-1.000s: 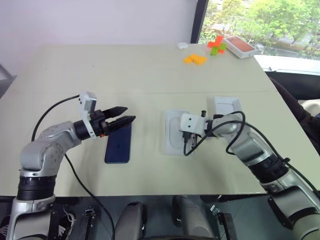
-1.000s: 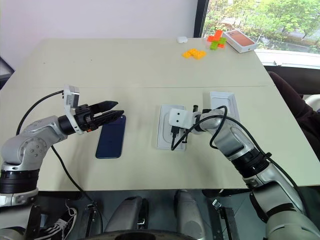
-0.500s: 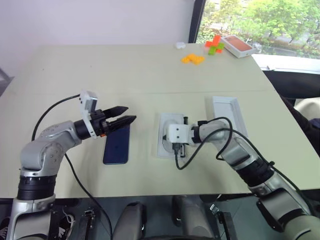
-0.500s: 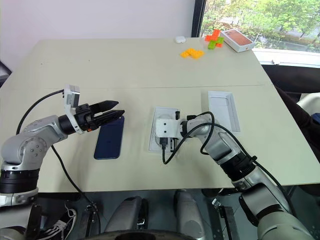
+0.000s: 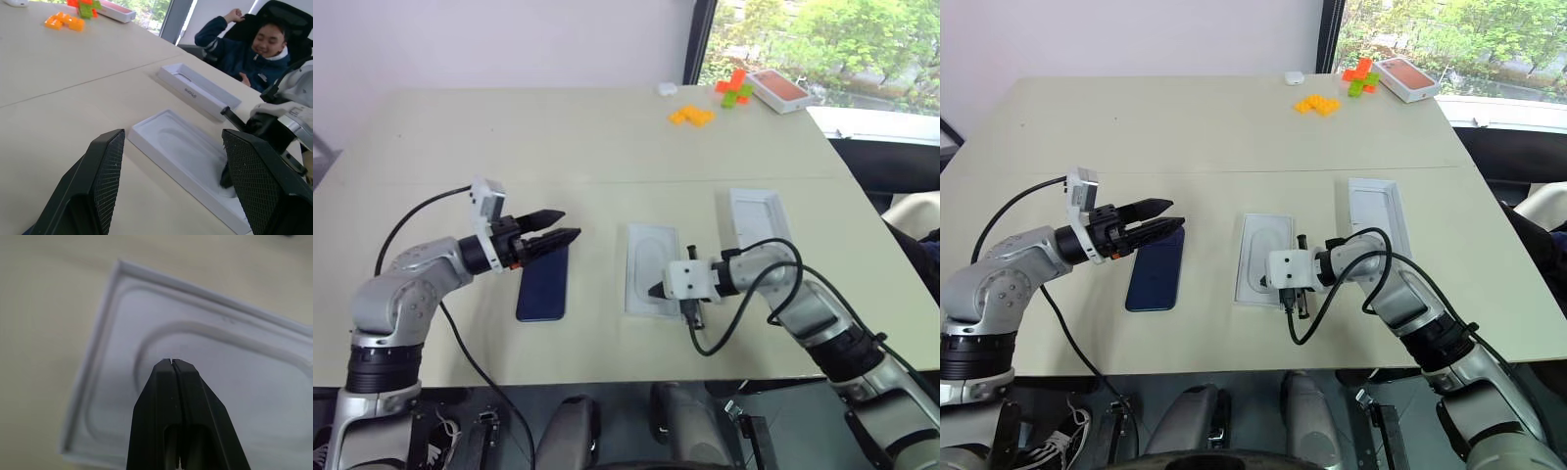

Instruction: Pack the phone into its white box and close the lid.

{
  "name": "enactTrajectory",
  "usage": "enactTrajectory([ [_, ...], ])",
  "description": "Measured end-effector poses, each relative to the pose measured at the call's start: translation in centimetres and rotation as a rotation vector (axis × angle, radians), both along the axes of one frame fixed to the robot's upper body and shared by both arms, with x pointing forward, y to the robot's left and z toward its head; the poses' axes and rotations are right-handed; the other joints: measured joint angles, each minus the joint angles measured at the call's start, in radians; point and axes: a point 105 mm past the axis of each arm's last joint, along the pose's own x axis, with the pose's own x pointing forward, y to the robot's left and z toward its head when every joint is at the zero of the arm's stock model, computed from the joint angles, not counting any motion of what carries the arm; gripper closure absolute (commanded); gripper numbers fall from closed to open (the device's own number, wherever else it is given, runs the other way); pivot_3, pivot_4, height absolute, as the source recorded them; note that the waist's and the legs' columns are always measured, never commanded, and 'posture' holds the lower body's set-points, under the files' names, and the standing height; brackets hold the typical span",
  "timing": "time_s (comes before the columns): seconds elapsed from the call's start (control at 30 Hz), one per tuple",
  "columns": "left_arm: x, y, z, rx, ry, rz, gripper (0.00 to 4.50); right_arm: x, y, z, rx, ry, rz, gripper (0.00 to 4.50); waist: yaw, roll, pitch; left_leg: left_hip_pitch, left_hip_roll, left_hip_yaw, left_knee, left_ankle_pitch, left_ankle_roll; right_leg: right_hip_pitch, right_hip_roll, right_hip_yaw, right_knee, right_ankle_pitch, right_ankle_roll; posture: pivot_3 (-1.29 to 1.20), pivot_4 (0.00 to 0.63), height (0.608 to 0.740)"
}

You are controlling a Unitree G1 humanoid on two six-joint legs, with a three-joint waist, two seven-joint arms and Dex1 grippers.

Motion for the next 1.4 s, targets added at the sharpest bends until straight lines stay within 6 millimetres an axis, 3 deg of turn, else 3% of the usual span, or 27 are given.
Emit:
enactTrajectory([
  [0.23, 0.2, 0.4, -0.1, 0.013, 0.029, 0.007, 1.13, 0.1, 0.4, 0.9, 0.052, 0.02, -0.007, 4.45, 0.003, 0.0, 0.0, -0.001, 0.002, -0.001, 0.0, 0.0, 0.0, 0.0, 0.003, 0.0, 0.0, 0.001, 0.001, 0.0, 0.15, 0.74],
  [0.33, 0.3, 0.7, -0.3, 0.03, 0.053, 0.017, 1.13, 0.2, 0.8, 2.2, 0.123, 0.027, -0.018, 4.45, 0.002, 0.0, 0.0, -0.001, 0.002, -0.001, 0.0, 0.0, 0.0, 0.0, 0.003, 0.0, 0.0, 0.001, 0.001, 0.0, 0.15, 0.74],
  [0.5, 0.2, 1.5, -0.6, 0.05, 0.08, 0.035, 1.13, 1.7, -0.3, 4.6, 0.174, -0.058, -0.086, 4.45, 0.003, 0.0, 0.0, -0.001, 0.002, -0.001, 0.0, 0.0, 0.0, 0.0, 0.003, 0.0, 0.0, 0.001, 0.001, 0.0, 0.15, 0.74],
  [0.6, 0.1, 2.0, -0.8, 0.044, 0.093, 0.046, 1.13, 2.8, 0.2, 7.0, 0.321, -0.039, -0.149, 4.45, -0.001, 0.0, 0.0, -0.001, 0.003, -0.001, 0.0, 0.0, 0.0, -0.001, 0.003, 0.001, 0.0, 0.001, 0.001, 0.0, 0.15, 0.74],
  [0.7, 0.1, 2.6, -1.1, 0.046, 0.109, 0.064, 1.13, 2.8, 1.0, 9.1, 0.455, 0.022, -0.17, 3.54, 0.001, 0.0, 0.0, -0.001, 0.003, -0.002, 0.0, 0.0, 0.0, -0.001, 0.004, 0.0, 0.0, 0.002, 0.0, 0.0, 0.15, 0.74],
  [0.93, 0.3, 4.3, -1.8, 0.063, 0.159, 0.121, 1.13, 1.9, 2.8, 7.6, 0.485, 0.107, -0.157, 0.12, 0.003, 0.0, 0.0, -0.001, 0.002, -0.001, -0.001, 0.0, 0.0, -0.001, 0.001, 0.0, 0.0, 0.002, 0.0, 0.0, 0.15, 0.74],
  [1.0, 0.3, 4.4, -1.8, 0.055, 0.177, 0.127, 1.13, 1.9, 3.2, 7.4, 0.479, 0.095, -0.159, 0.05, 0.003, 0.0, 0.0, -0.001, 0.002, -0.001, -0.001, 0.0, 0.0, -0.001, 0.001, 0.0, 0.0, 0.002, 0.0, 0.0, 0.15, 0.74],
  [1.03, 0.2, 4.7, -1.9, 0.043, 0.202, 0.134, 1.13, 2.0, 3.3, 7.3, 0.465, 0.081, -0.158, 0.17, 0.002, 0.0, 0.0, -0.001, 0.002, -0.001, -0.001, 0.0, 0.0, -0.002, 0.001, -0.001, 0.0, 0.002, 0.0, 0.0, 0.15, 0.74],
  [1.1, -0.2, 6.1, -2.2, 0.021, 0.299, 0.165, 1.13, 1.9, 4.1, 6.8, 0.445, 0.063, -0.146, 0.91, -0.004, 0.0, 0.0, -0.001, 0.003, -0.001, -0.001, 0.0, 0.0, -0.002, 0.003, 0.0, 0.0, 0.002, 0.0, 0.0, 0.15, 0.74],
  [1.23, -0.5, 8.2, -2.2, 0.026, 0.348, 0.234, 1.13, 1.8, 5.5, 6.8, 0.434, 0.003, -0.116, 2.95, -0.003, 0.001, 0.001, -0.001, 0.004, -0.001, -0.001, 0.0, 0.0, -0.003, 0.004, 0.0, 0.001, 0.002, 0.0, 0.0, 0.15, 0.74],
  [1.33, -0.7, 8.6, -2.5, 0.015, 0.382, 0.249, 1.13, 2.0, 6.3, 6.5, 0.392, -0.058, -0.087, 4.48, 0.001, 0.0, 0.0, -0.001, 0.003, -0.001, -0.001, 0.0, 0.0, -0.002, 0.004, 0.0, 0.0, 0.002, 0.0, 0.0, 0.15, 0.74],
  [1.4, -0.8, 8.6, -2.7, 0.007, 0.408, 0.247, 0.89, 2.2, 7.3, 6.3, 0.379, -0.099, -0.071, 4.5, -0.001, 0.0, 0.0, -0.001, 0.003, -0.001, -0.001, 0.0, -0.001, -0.002, 0.003, 0.0, 0.0, 0.002, 0.0, 0.0, 0.15, 0.74],
])
